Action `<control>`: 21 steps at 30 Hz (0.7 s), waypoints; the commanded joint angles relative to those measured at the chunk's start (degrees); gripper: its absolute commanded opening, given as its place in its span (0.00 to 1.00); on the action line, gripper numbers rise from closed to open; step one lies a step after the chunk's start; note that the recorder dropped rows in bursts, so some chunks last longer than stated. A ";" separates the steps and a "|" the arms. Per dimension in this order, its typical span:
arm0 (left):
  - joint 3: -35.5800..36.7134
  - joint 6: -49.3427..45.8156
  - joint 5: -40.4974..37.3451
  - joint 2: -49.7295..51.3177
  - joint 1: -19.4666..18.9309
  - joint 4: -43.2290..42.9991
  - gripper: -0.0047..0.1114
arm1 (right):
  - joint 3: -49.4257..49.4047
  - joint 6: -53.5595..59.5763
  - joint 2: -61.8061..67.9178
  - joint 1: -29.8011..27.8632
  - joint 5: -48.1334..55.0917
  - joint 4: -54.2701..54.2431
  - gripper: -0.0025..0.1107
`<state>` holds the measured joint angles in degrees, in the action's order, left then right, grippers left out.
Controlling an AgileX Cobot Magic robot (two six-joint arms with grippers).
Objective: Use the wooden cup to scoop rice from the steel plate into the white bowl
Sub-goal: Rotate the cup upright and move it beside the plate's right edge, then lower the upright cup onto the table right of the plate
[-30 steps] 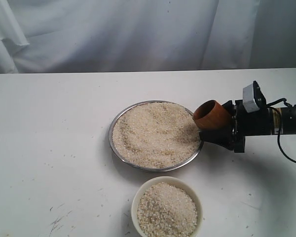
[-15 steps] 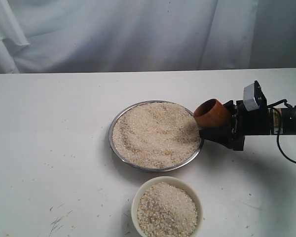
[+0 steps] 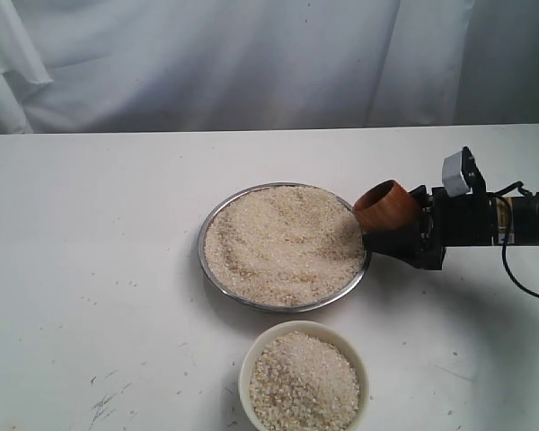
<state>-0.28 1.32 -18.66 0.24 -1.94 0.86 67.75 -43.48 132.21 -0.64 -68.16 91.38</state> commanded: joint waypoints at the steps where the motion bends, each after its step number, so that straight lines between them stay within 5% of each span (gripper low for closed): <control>1: 0.28 0.03 0.39 -0.24 0.15 -0.06 0.04 | 0.03 -3.72 -0.10 -0.14 -0.24 -3.42 0.60; 6: 0.28 0.03 0.39 -0.24 0.15 -0.06 0.04 | 0.03 -4.48 -0.10 0.08 -0.13 -5.25 0.75; 21: 0.28 0.03 0.39 -0.24 0.15 -0.06 0.04 | 0.03 -6.33 -0.75 -0.07 2.02 -2.58 0.75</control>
<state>-0.28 1.32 -18.66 0.24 -1.94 0.86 67.75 -48.66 132.21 -0.42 -66.18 87.59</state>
